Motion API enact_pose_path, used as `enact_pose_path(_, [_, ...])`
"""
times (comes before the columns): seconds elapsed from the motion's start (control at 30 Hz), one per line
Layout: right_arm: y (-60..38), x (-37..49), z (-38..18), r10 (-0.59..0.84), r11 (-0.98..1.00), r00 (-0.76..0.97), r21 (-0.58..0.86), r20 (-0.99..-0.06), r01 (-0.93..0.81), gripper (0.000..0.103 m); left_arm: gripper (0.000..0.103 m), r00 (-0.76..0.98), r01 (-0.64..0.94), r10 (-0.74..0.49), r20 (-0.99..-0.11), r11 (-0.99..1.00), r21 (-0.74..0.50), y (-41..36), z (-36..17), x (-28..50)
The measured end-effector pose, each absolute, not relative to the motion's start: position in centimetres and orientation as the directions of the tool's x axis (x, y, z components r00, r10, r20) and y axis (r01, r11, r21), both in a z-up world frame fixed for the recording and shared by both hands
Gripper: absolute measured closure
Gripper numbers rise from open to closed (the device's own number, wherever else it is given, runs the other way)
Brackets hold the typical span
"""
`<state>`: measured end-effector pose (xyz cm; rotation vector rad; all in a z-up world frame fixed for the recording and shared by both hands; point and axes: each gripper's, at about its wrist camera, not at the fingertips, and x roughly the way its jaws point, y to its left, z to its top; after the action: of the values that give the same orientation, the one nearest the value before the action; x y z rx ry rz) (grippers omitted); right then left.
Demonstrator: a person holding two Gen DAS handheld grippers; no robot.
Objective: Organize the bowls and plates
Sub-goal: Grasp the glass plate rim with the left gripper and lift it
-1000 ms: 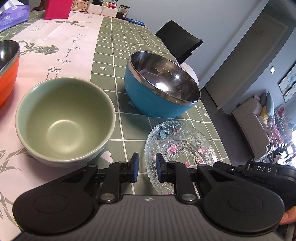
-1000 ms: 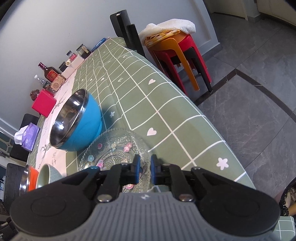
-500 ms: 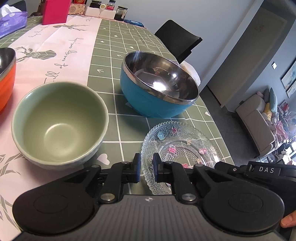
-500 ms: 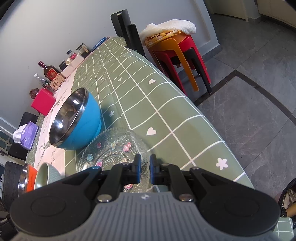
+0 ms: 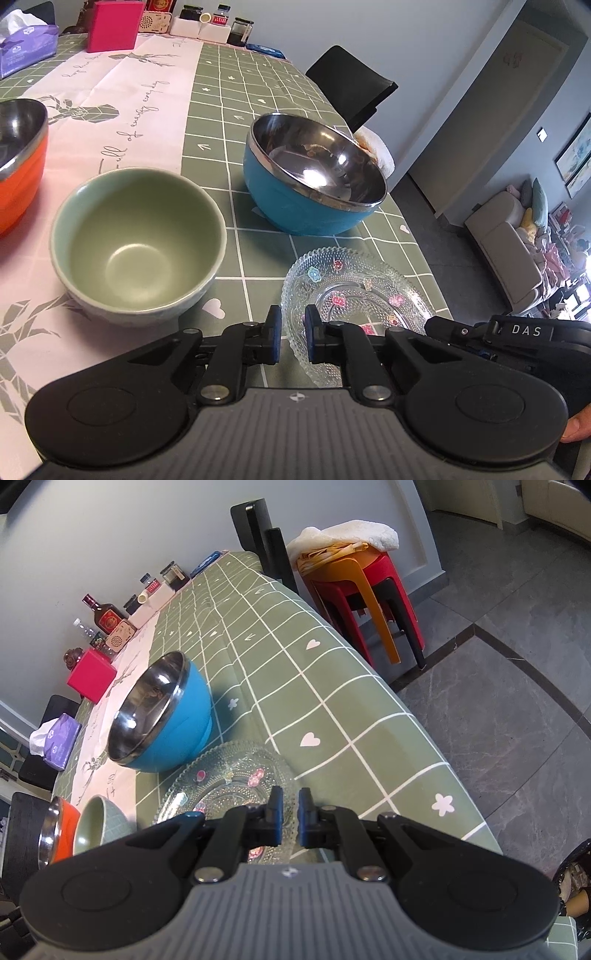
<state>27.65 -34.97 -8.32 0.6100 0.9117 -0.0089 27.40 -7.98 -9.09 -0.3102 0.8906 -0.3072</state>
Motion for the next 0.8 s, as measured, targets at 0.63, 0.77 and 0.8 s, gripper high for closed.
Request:
enact_pose_path(0.63, [-29.3,22.9,-3.1,0.3,0.881,0.666,0.465,-0.683,0.08,0.097,0.092,0.692,0.015,-0.356,-0.629,0.877,-0.48,-2.1,-5.6,20.6])
enact_pose_path(0.77, [-27.7,21.1,-2.1,0.313,0.891,0.688,0.453,-0.655,0.025,0.098,0.092,0.703,-0.007,-0.361,-0.613,0.859,-0.513,-0.1,-5.6,19.2])
enact_pose_path(0.8, [-27.3,20.5,-1.9,0.319,0.891,0.693,0.453,-0.647,0.012,0.098,0.092,0.703,-0.011,-0.363,-0.611,0.854,-0.52,0.3,-5.7,18.9])
